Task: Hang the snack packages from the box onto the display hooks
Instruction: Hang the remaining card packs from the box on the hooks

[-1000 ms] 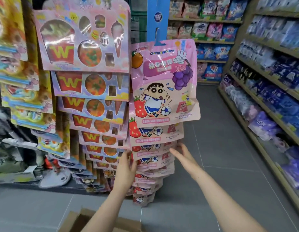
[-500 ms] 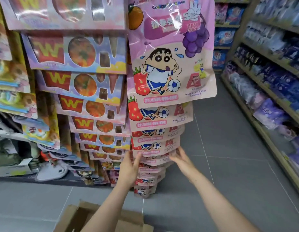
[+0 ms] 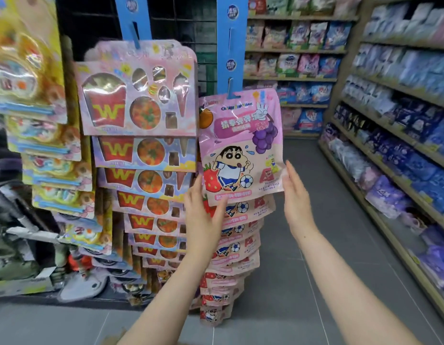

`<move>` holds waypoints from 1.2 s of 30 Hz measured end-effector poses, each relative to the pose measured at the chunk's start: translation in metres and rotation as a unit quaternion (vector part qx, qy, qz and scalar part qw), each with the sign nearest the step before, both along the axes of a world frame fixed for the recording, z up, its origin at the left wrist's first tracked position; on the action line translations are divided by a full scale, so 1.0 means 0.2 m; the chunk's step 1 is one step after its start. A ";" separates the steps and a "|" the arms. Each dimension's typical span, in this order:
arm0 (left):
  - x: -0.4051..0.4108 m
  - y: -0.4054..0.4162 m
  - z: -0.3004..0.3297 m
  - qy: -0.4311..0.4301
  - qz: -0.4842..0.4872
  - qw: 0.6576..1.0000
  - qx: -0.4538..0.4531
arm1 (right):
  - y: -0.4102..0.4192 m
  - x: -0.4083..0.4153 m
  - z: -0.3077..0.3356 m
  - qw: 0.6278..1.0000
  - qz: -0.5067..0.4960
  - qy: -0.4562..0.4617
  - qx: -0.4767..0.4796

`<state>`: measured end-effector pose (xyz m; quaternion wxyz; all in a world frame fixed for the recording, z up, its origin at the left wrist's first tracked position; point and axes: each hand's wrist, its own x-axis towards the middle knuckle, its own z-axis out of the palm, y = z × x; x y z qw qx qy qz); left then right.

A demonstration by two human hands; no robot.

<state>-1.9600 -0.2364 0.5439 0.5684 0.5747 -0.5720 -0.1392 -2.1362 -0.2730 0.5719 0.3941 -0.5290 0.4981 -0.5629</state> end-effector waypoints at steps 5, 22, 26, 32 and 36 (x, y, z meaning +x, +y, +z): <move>0.05 -0.05 0.02 0.021 0.006 1.000 -0.014 | 0.05 0.11 -0.08 1.000 0.026 -0.003 0.003; 0.16 0.12 0.04 0.002 0.039 0.997 0.066 | 0.10 -0.10 0.09 0.996 0.035 0.067 0.041; 0.13 0.21 -0.17 -0.022 0.010 0.990 0.139 | 0.14 -0.12 -0.13 0.983 0.046 0.106 0.143; 0.09 0.09 -0.45 0.032 -0.006 0.966 0.257 | 0.03 -0.03 -0.41 0.952 0.102 0.134 0.255; 0.08 0.05 -0.51 0.025 0.019 0.977 0.212 | -0.02 0.03 -0.49 0.964 0.088 0.118 0.222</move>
